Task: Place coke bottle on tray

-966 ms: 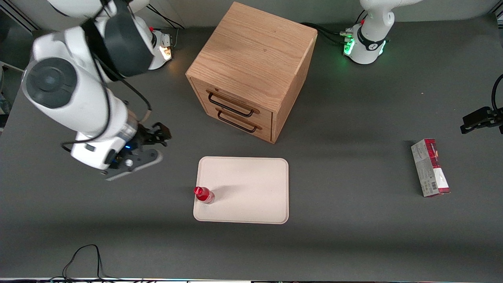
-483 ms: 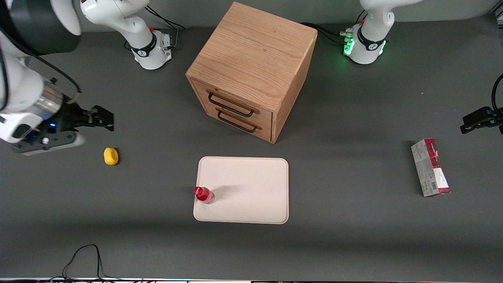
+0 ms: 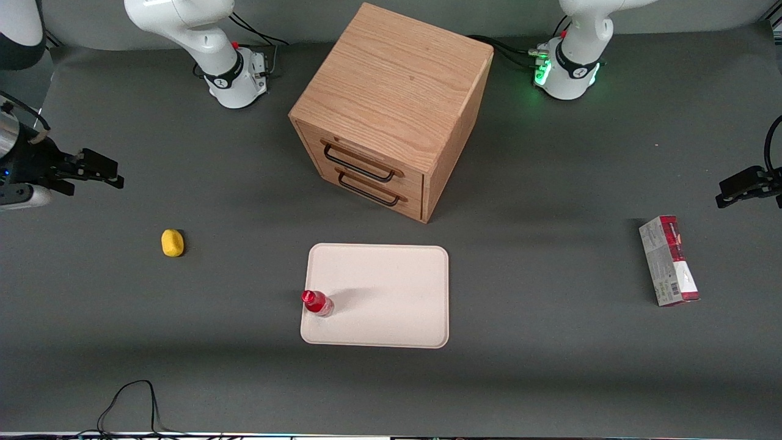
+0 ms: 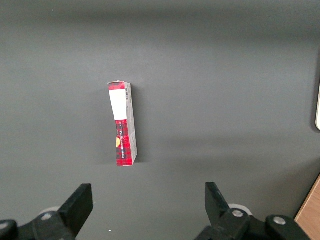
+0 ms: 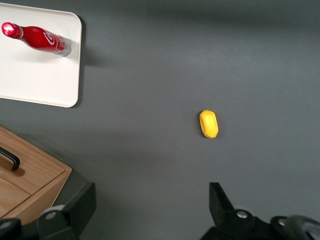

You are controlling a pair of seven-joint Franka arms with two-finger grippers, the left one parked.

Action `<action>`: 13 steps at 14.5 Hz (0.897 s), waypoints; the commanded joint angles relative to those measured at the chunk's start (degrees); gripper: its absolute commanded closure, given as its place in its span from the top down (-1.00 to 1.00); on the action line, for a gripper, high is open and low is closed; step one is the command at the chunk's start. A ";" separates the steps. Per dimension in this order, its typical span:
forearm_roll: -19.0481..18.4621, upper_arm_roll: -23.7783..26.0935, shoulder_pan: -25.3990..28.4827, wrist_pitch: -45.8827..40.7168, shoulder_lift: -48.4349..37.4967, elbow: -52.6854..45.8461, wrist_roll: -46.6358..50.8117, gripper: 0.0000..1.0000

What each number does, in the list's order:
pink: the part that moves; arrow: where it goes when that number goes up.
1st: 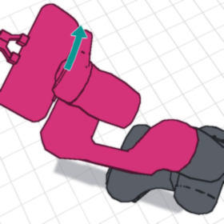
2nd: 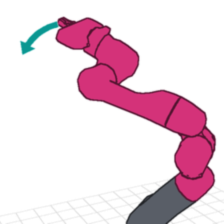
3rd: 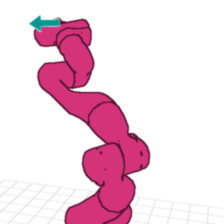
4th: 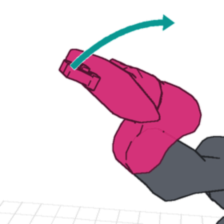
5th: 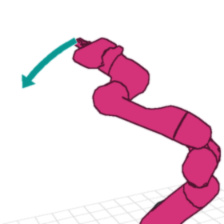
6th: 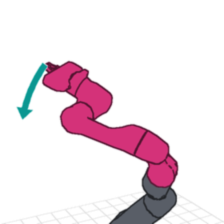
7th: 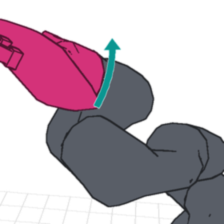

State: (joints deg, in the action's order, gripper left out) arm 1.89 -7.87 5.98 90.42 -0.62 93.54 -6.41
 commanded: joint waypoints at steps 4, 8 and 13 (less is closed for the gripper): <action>-0.40 4.53 -5.72 1.86 -1.15 -0.27 -1.33 1.00; -2.06 4.53 -5.37 1.16 0.88 -4.33 -0.98 1.00; -3.56 4.62 -5.02 0.64 0.36 -3.10 2.26 1.00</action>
State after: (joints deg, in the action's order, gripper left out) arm -0.70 -3.65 1.12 91.99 -0.57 91.11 -6.23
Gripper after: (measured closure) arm 0.000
